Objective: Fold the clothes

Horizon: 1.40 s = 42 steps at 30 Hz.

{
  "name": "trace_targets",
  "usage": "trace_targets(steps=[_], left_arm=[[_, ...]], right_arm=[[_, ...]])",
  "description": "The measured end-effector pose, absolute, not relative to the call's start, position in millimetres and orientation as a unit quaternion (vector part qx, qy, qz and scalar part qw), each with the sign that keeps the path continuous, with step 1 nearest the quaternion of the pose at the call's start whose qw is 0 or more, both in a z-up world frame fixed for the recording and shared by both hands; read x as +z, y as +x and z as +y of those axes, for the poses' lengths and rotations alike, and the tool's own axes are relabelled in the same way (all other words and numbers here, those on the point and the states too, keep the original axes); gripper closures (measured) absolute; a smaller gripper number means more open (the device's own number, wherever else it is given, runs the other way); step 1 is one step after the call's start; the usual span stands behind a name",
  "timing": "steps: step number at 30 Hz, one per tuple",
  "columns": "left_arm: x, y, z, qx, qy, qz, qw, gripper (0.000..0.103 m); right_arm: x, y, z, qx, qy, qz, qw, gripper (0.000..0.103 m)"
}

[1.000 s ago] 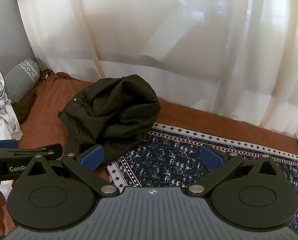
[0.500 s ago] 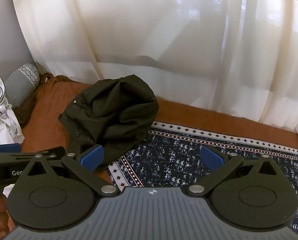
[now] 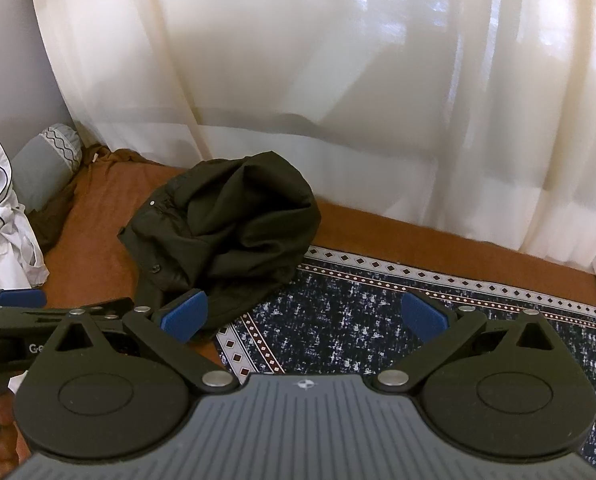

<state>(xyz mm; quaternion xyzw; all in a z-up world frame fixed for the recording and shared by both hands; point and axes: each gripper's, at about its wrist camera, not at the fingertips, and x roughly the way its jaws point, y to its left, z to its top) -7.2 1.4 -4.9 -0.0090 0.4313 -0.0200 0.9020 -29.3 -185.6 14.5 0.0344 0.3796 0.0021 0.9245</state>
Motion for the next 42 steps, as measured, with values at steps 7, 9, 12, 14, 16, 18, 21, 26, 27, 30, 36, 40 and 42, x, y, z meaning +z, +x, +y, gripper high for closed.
trace_targets(steps=[7,9,12,14,16,18,21,26,27,30,36,40,42], left_arm=[[-7.2,-3.2,2.6,-0.021,-0.01,0.436,0.899,0.0],[-7.6,-2.3,2.1,-0.022,-0.01,0.437,0.899,0.0],[-9.2,-0.6,1.5,-0.02,-0.01,0.438,0.899,0.0],[-10.3,1.5,2.3,-0.019,-0.012,0.44,0.898,0.0],[-11.4,3.3,2.3,-0.019,-0.012,0.441,0.897,0.0],[-12.7,5.6,1.6,-0.02,-0.011,0.443,0.896,0.0],[-15.3,9.3,1.7,-0.022,-0.009,0.445,0.895,0.0],[-20.9,15.3,3.4,-0.019,-0.008,0.45,0.893,0.0],[-22.6,16.9,4.0,-0.014,-0.008,0.451,0.892,0.0],[-31.4,26.8,8.7,0.004,-0.013,0.463,0.886,0.0],[-61.5,58.2,21.0,-0.001,-0.021,0.49,0.871,0.0],[-82.5,94.8,25.6,-0.011,-0.01,0.494,0.87,0.0],[-93.5,115.1,27.9,-0.015,-0.006,0.495,0.869,0.0]], right_arm=[[13.6,-27.5,-182.8,0.0,0.031,0.382,0.924,0.0],[13.2,-26.6,-182.5,0.0,0.031,0.383,0.923,0.0],[13.4,-26.1,-182.5,0.0,0.03,0.383,0.923,0.0],[12.9,-24.6,-182.1,0.0,0.03,0.384,0.923,0.0],[12.1,-22.4,-181.4,0.0,0.029,0.385,0.922,0.0],[11.5,-20.1,-181.1,-0.001,0.03,0.387,0.922,0.0],[9.9,-16.4,-181.1,-0.003,0.033,0.39,0.92,0.0],[5.8,-8.1,-180.4,-0.004,0.034,0.396,0.918,0.0],[4.9,-6.6,-180.2,-0.005,0.034,0.396,0.917,0.0],[1.0,0.9,-179.4,-0.007,0.031,0.4,0.916,0.0],[-13.1,43.0,-179.3,-0.002,0.009,0.4,0.917,0.0],[-31.8,85.8,-179.2,0.006,-0.009,0.406,0.914,0.0],[-44.5,109.8,-177.7,0.008,-0.02,0.411,0.911,0.0]])
